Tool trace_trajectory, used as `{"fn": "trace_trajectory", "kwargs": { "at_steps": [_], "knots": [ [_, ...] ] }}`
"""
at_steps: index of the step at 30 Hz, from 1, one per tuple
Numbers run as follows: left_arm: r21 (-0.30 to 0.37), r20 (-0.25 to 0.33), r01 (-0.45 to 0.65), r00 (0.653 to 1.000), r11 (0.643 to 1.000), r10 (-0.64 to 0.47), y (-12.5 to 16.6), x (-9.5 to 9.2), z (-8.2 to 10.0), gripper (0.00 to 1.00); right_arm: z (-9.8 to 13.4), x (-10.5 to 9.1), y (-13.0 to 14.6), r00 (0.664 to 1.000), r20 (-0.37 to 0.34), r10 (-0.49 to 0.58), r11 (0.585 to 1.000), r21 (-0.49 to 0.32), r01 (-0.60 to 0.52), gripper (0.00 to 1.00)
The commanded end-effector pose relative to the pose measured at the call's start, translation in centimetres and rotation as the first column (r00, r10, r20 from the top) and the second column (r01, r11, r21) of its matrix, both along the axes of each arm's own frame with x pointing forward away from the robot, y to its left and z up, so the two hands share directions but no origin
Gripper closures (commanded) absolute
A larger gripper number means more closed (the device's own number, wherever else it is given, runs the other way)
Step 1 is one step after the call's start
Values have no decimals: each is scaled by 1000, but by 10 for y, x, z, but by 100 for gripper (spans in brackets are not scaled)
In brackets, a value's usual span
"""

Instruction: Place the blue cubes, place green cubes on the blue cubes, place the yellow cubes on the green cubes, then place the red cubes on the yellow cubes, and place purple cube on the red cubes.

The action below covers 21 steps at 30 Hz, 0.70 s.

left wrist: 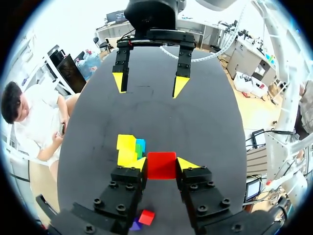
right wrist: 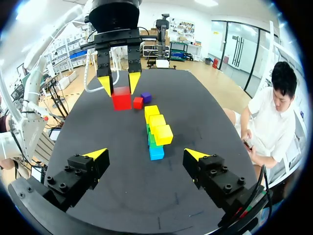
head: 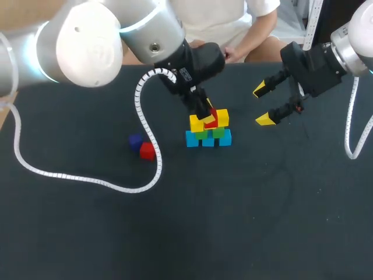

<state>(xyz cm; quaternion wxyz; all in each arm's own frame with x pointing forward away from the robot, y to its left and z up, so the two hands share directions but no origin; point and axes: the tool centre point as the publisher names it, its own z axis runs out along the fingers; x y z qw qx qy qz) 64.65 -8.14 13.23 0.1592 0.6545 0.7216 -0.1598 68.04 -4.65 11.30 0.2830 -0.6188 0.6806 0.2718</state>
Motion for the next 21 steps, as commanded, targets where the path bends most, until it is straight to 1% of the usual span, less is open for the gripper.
{"fn": "trace_trajectory", "kwargs": {
  "at_steps": [1, 10, 17, 21],
  "knots": [
    [-9, -2, 0, 1000, 1000, 0, -2, -1, -3, 100, 0, -1, 0, 1000, 2, -2, 1000, 1, 2, 0],
    [-8, -22, -10, 1000, 1000, 9, 0, -6, -8, 100, 0, -1, 0, 1000, 2, -2, 1000, 1, 2, 0],
    [11, -18, -8, 1000, 1000, 9, 3, 0, -7, 100, 0, -1, 0, 1000, 2, -2, 1000, 1, 2, 0],
    [17, -17, -6, 1000, 1000, 7, 2, 5, -9, 100, 0, -1, 0, 1000, 2, -2, 1000, 1, 2, 0]
  ]
}}
